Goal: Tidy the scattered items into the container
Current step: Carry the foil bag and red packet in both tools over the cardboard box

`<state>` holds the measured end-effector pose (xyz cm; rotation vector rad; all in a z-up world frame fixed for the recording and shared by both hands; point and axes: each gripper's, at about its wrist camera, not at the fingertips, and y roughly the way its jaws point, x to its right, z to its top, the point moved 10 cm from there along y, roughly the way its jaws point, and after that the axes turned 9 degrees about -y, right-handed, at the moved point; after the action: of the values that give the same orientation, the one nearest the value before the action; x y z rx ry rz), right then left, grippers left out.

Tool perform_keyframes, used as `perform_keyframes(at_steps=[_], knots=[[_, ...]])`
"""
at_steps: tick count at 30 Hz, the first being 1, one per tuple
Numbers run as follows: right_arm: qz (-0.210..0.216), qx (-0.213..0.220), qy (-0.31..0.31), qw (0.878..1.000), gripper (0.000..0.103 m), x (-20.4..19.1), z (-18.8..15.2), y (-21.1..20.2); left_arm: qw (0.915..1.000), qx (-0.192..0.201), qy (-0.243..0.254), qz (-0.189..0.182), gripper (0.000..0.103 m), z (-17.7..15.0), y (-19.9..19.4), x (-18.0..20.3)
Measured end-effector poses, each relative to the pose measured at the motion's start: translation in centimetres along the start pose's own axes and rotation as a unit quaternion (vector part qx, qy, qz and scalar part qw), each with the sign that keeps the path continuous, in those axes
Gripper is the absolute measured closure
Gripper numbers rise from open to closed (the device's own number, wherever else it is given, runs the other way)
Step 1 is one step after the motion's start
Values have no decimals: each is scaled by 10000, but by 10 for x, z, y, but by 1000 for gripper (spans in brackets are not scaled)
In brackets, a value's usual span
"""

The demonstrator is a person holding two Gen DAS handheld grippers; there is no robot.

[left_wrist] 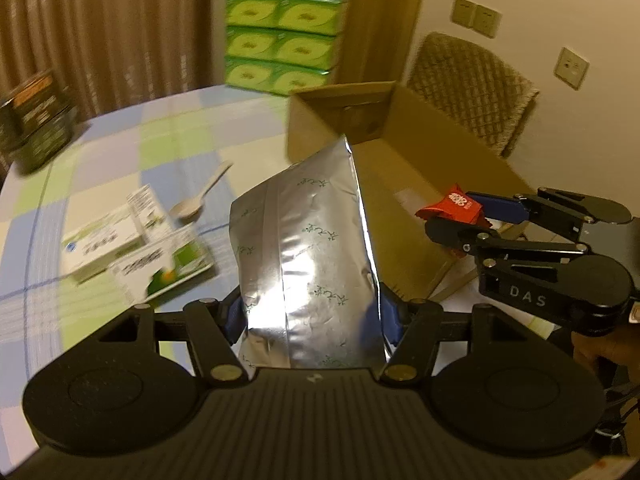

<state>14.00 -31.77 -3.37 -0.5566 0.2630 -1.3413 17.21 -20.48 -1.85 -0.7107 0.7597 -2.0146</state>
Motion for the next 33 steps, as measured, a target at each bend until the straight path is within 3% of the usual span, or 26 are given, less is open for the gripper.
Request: perform_keyframes(at_steps=[14, 21, 33], knots=[[-649, -15, 309, 9974, 61, 88, -10, -2, 9974, -28, 151, -705, 44, 43, 46, 89], [-783, -76, 408, 9961, 61, 115, -20, 3, 9961, -77, 21, -877, 44, 59, 68, 106], [-885, -146, 522, 9946, 61, 137, -28, 15, 9934, -27, -690, -921, 44, 82, 101, 110]])
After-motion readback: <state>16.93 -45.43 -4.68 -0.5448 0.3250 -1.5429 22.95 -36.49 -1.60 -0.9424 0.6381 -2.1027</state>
